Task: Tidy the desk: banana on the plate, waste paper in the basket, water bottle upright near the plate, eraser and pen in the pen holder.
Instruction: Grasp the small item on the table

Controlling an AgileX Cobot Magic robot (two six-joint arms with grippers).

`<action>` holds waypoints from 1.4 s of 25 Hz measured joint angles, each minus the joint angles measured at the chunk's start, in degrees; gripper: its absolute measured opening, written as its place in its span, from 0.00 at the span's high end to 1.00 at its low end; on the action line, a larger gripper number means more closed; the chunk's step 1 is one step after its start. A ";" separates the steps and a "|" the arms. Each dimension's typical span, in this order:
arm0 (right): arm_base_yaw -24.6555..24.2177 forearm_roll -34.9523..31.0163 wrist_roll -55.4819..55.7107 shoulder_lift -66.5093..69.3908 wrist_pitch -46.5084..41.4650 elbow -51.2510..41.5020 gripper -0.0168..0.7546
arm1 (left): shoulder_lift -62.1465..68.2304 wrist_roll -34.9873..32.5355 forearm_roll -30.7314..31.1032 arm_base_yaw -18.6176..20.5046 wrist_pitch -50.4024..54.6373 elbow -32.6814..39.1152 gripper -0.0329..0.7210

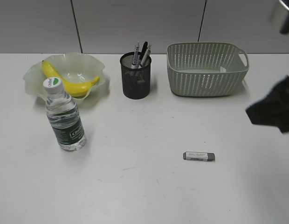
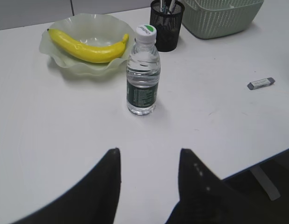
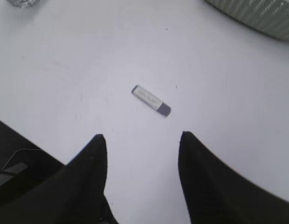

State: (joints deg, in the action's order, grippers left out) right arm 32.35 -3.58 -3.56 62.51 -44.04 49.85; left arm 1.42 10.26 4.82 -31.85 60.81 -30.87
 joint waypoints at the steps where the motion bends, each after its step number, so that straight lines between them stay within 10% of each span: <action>1: 0.00 0.02 0.00 -3.45 -0.42 -2.86 0.46 | 0.00 0.00 0.00 0.00 0.00 0.00 0.55; 10: 0.00 0.00 0.05 -32.45 -2.84 -20.30 0.46 | 0.00 0.00 0.00 0.00 0.00 0.00 0.55; 24: 0.00 3.14 0.05 -53.87 -15.43 -20.25 0.46 | 0.82 0.00 0.05 0.00 -0.07 0.00 0.55; 35: 0.00 3.58 0.05 -54.12 -15.49 -20.59 0.46 | 34.00 -9.94 -9.63 0.00 -22.09 -4.58 0.55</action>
State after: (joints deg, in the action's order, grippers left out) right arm 32.35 0.00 -3.51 8.39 -59.52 29.26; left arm 35.42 0.32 -4.81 -31.85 38.71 -35.45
